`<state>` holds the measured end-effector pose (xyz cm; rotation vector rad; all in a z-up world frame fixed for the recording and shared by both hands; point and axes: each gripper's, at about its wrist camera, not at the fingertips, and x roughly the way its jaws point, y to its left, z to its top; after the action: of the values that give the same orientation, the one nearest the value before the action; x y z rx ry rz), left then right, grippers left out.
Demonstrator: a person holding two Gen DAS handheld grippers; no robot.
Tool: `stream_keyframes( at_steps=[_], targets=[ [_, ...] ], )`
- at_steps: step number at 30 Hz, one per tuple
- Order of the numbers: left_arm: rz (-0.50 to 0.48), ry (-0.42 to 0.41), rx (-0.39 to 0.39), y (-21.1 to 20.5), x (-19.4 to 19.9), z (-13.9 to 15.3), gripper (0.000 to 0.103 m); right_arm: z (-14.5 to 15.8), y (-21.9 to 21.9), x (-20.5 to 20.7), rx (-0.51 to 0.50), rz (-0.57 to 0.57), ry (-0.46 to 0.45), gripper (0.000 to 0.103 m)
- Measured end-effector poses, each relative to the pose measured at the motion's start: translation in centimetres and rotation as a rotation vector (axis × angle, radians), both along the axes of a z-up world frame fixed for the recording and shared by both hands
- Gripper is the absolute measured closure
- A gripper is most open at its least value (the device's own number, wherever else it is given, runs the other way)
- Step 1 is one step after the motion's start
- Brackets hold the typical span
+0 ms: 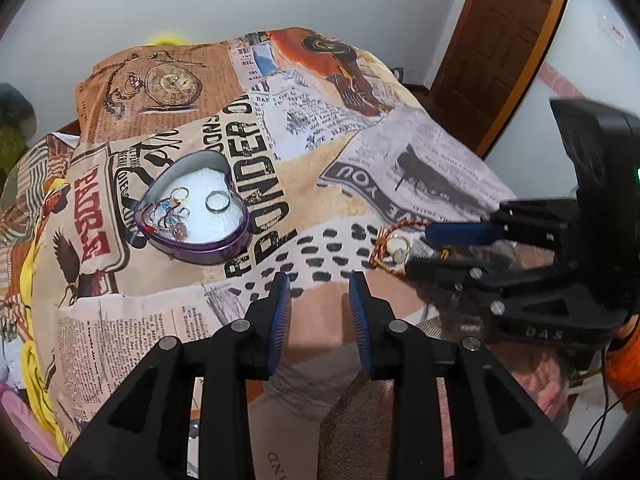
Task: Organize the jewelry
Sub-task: 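Grasp a red beaded bracelet with the right tool while the left tool grasps another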
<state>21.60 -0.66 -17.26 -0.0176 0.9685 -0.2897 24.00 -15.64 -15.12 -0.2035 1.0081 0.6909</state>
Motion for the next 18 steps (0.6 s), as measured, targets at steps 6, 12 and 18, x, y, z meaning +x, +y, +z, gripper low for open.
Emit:
stream_keyframes(
  at_steps=[6, 12, 18],
  targets=[
    [-0.003, 0.021, -0.013, 0.2, 0.2, -1.0, 0.073, -0.8, 0.5, 0.5, -0.024, 0.015, -0.008, 0.070],
    [0.007, 0.042, -0.032, 0.3, 0.5, -1.7, 0.073, -1.2, 0.7, 0.4, -0.031, 0.009, -0.028, 0.074],
    [-0.003, 0.038, -0.033, -0.3, 0.6, -1.6, 0.073, -0.9, 0.8, -0.1, -0.065, 0.030, -0.062, 0.095]
  ],
)
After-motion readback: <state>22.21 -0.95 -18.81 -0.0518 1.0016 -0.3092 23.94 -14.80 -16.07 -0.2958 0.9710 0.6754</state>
